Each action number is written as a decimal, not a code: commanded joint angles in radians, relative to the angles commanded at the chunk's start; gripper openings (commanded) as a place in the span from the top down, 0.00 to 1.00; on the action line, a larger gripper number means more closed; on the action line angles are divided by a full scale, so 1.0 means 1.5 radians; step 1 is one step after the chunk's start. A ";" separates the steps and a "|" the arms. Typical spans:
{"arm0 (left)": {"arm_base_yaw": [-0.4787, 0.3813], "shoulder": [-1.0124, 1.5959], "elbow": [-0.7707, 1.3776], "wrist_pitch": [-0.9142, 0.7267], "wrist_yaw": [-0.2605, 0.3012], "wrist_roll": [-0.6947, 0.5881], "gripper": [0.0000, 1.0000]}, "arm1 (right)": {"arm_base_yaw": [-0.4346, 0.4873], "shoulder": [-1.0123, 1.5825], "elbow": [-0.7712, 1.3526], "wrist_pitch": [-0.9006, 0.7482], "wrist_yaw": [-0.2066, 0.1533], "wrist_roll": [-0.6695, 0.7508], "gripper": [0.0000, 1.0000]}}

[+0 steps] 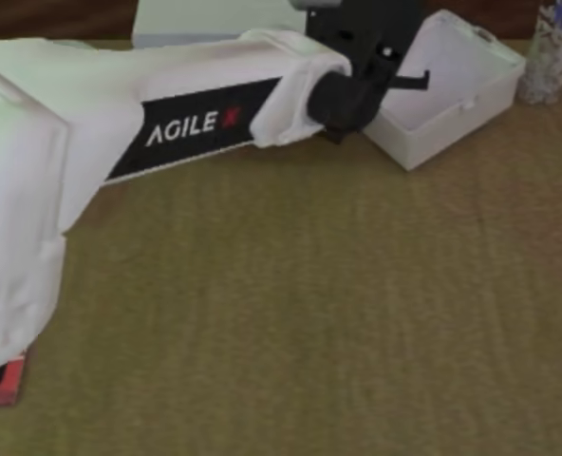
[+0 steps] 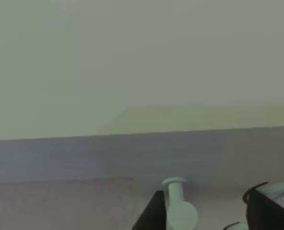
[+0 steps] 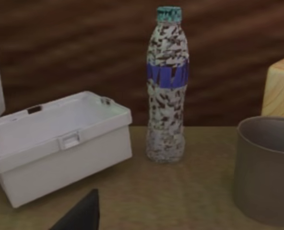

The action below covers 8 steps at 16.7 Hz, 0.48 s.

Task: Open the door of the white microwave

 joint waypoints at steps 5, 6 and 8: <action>0.022 0.054 0.182 -0.270 0.067 -0.058 1.00 | 0.000 0.000 0.000 0.000 0.000 0.000 0.00; 0.027 0.063 0.216 -0.323 0.081 -0.070 1.00 | 0.000 0.000 0.000 0.000 0.000 0.000 0.00; 0.037 0.079 0.278 -0.418 0.109 -0.090 1.00 | 0.000 0.000 0.000 0.000 0.000 0.000 0.00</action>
